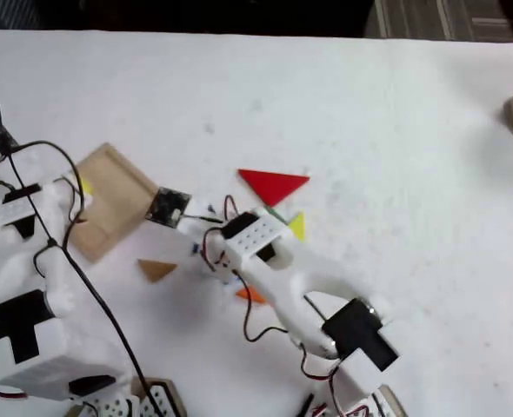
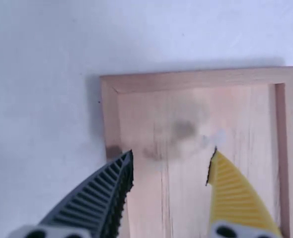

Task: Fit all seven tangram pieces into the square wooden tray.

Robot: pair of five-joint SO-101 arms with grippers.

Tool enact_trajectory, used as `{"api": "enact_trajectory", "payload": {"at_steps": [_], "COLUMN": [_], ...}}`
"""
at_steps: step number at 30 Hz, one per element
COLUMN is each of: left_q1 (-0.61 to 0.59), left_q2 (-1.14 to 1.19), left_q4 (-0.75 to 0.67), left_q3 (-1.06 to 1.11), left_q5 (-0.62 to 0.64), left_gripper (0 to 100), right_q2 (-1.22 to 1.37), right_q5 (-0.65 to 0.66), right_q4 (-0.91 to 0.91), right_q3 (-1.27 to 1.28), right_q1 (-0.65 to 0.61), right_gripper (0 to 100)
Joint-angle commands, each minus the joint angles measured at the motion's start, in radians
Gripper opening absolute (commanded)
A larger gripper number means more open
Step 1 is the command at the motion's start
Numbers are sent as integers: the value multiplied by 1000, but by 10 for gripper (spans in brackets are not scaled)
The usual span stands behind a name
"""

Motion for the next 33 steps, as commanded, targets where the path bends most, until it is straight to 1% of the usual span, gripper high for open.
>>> {"api": "enact_trajectory", "payload": {"at_steps": [1, 3, 4, 8, 10, 14, 17, 18, 21, 25, 29, 33], "left_q1": [16, 16, 16, 16, 16, 16, 16, 16, 16, 16, 16, 18], "left_q2": [-53, -53, -53, -53, -53, -53, -53, -53, -51, -51, -51, -51], "left_q4": [-25, -25, -25, -26, -26, -26, -26, -28, -54, -60, -60, -60], "left_q3": [-9, -9, -9, -9, -9, -9, -12, -12, -9, -9, -9, -9], "left_q5": [2, 2, 2, 2, 2, 2, 2, 2, 2, 2, 2, 2], "left_gripper": [268, 268, 268, 268, 268, 268, 268, 268, 268, 268, 268, 268], "right_q2": [-70, -127, -151, -219, -216, -180, -148, -142, -124, -107, -68, -21], "right_q5": [8, -48, -103, -413, -526, -555, -568, -606, -787, -956, -1054, -1079], "right_q4": [12, 25, 24, -10, -42, -108, -148, -156, -160, -160, -166, -162], "right_q3": [-35, -35, -35, -35, -38, -40, -41, -41, -63, -92, -95, -129], "right_q1": [13, 33, 44, 77, 90, 97, 85, 73, 35, -1, -16, 8], "right_gripper": [24, 25, 25, 25, 25, 32, 100, 125, 179, 187, 187, 187]}}
